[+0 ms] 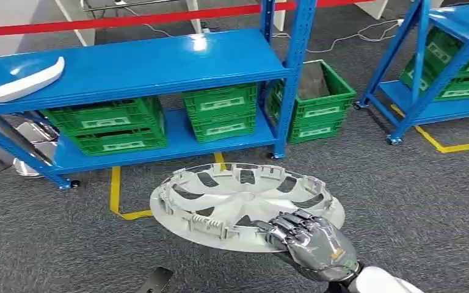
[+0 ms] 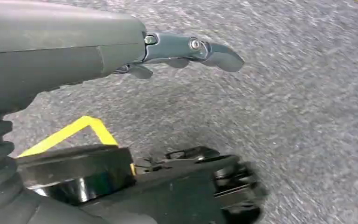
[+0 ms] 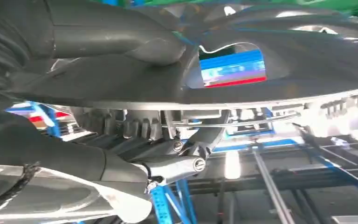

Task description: Take the parts from the cabinet and place them on the table.

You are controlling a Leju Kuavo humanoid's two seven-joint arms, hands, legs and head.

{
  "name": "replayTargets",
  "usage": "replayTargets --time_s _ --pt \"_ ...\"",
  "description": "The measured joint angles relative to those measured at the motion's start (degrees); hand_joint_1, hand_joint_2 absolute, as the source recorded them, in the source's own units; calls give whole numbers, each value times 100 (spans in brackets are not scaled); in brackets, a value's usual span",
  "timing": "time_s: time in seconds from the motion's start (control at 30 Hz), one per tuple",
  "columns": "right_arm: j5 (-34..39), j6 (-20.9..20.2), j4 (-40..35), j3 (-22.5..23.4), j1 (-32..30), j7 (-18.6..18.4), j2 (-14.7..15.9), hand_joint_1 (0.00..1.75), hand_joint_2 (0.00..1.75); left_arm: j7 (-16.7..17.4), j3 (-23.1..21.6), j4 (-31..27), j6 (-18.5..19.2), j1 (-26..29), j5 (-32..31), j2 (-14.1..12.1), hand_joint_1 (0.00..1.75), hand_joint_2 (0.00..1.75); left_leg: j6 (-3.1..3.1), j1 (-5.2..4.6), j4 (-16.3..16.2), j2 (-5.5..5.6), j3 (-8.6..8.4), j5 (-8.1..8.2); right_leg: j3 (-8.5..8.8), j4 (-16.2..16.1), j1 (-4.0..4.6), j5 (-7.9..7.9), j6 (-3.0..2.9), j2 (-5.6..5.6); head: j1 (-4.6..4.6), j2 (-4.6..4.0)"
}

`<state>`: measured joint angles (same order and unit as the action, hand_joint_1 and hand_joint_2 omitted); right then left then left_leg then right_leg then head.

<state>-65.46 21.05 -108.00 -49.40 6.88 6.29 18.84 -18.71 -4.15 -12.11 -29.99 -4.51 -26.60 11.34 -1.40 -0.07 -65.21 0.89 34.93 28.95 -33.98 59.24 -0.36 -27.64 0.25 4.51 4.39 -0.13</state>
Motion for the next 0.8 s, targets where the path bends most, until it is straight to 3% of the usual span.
replayTargets --time_s 0.03,0.07,0.13,0.17,0.2,0.23,0.27,0.3,0.37,0.4,0.43,0.5,0.53,0.57,0.6,0.7,0.77,0.8 --pt "0 0 0 2 -1 2 0 175 175 0 2 0 0 -1 -7 -2 0 175 -107 -21 408 271 -169 -109 -9 -4 -19 7 -8 55 -2 0" --pt "0 0 0 2 11 4 0 175 175 0 9 2 0 4 -15 -20 0 175 -149 17 487 395 -207 -87 -42 18 32 19 18 97 -33 0" --pt "0 0 -4 7 -8 9 0 175 175 0 9 2 0 -15 -22 -2 0 175 -133 -24 568 306 -224 -54 -109 -6 -50 68 93 211 20 0" --pt "0 2 -18 9 -25 9 0 175 175 0 13 2 -2 -11 -20 -7 0 175 -129 -35 595 262 -230 -68 -116 -32 -61 96 134 259 26 0" --pt "0 4 -28 13 -30 11 6 175 175 0 13 0 -2 -11 -24 13 0 175 -101 22 721 179 -268 -122 -133 -47 -24 108 170 300 21 0" --pt "2 9 -37 31 -71 9 22 175 175 -2 13 0 -2 -11 -35 11 0 175 -69 37 793 93 -301 -166 -222 53 -16 11 175 -21 9 0" --pt "-2 11 -46 35 -62 13 30 175 175 -4 13 2 0 -9 -42 22 0 175 -101 33 806 42 -300 -183 -336 306 -21 -189 219 -257 -39 0" --pt "-4 13 -46 37 -63 13 39 175 175 -4 13 2 0 3 -46 24 0 175 -102 31 806 -38 -289 -181 -509 697 -30 -401 258 -350 -48 0" --pt "-7 22 -46 44 -108 11 52 175 175 -4 15 2 -4 27 -50 11 0 175 -103 25 802 -209 -273 -179 -862 1485 -61 -729 329 -405 -44 0" --pt "-7 28 -46 44 -118 11 52 175 175 -4 17 2 -2 27 -50 4 0 175 -102 25 798 -282 -266 -179 -898 1592 -75 -713 357 -413 -46 0" --pt "-7 28 -46 44 -129 11 55 175 175 -4 15 2 -2 25 -55 7 0 175 -97 25 797 -362 -267 -176 -772 1408 -90 -562 379 -434 -44 0" --pt "-9 28 -46 44 -138 11 70 175 175 -4 17 2 -2 17 -61 15 0 175 -63 34 776 -490 -271 -158 -190 423 -104 -122 393 -580 -46 0" --pt "-7 31 -48 46 -135 11 70 175 175 -4 17 2 -2 17 -61 15 0 175 -23 28 741 -540 -273 -136 79 -59 -98 -59 390 -794 -48 0" --pt "-9 31 -50 48 -133 11 70 175 175 -4 17 2 -2 17 -66 9 0 175 25 -20 713 -567 -258 -112 157 -96 -50 -91 305 -849 -42 0" --pt "-9 42 -66 48 -143 7 72 175 175 -7 15 2 -4 21 -77 7 0 175 52 -21 704 -601 -256 -122 121 -98 -46 -62 217 -746 -24 0" --pt "-18 63 -98 66 -191 4 87 175 175 -15 17 0 -33 10 -96 9 0 175 122 -7 704 -737 -270 -134 72 -111 -46 -12 104 -597 -33 0" --pt "-24 85 -127 85 -203 4 90 175 175 -20 17 0 -44 6 -105 4 0 175 186 36 409 -323 -164 161 65 -129 -81 32 24 -505 -20 0" --pt "-26 105 -129 92 -203 2 90 175 175 -20 17 0 -50 12 -112 -2 0 175 196 43 -17 -211 0 412 53 -129 -81 43 1 -445 -17 0"
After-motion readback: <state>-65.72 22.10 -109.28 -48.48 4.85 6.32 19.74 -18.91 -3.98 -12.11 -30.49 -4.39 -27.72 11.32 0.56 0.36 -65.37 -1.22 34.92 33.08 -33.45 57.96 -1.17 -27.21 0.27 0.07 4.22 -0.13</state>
